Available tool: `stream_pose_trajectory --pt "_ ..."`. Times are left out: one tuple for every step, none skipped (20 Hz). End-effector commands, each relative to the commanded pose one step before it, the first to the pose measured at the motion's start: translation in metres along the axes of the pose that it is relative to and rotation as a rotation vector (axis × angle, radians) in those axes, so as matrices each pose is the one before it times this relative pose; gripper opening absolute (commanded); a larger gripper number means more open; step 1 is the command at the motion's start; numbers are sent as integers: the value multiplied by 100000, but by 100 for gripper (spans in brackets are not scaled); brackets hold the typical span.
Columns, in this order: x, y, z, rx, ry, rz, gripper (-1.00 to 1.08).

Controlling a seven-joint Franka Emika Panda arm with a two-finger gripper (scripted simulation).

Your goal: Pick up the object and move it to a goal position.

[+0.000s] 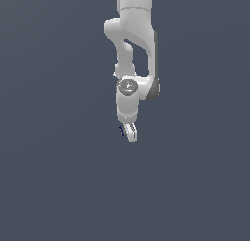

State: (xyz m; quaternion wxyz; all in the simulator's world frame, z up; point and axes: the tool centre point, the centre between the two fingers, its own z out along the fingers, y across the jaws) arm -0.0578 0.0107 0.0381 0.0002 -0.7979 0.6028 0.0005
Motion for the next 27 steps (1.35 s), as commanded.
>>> stream_pose_trajectory --pt "1664 327 -1486 124 -10 175 -100" --pt "753 159 -695 0 0 0 -100" --pt "803 167 -741 0 0 0 -100" --pt "850 174 -784 0 0 0 -100" --pt "893 179 -823 0 0 0 -100" --pt "940 184 -813 -43 -16 52 -100" --pt "915 173 -840 0 0 0 -100" --pt "913 168 -837 0 0 0 -100" --pt "880 159 -805 0 0 0 -100" --pt "836 146 -760 -31 38 2 -100" --pt "799 136 -727 0 0 0 -100" --pt "759 120 -687 0 0 0 -100" --pt "701 96 -638 -24 40 -14 -100" --pt "657 86 -585 0 0 0 -100" --pt "597 73 -530 0 0 0 -100" --pt "517 53 -479 -13 34 -32 -100" --pt "481 55 -425 0 0 0 -100" --pt "423 46 -373 0 0 0 -100" --pt "366 37 -321 0 0 0 -100" --pt "284 14 -274 -7 28 -39 -100" --pt "253 16 -217 0 0 0 -100" --pt "196 5 -165 0 0 0 -100" --pt "140 -7 -113 0 0 0 -100" --pt "59 -31 -68 9 6 -48 -100" --pt "28 -30 -10 0 0 0 -100" --pt "-27 -41 40 0 0 0 -100" --pt "-26 -19 30 0 0 0 -100"
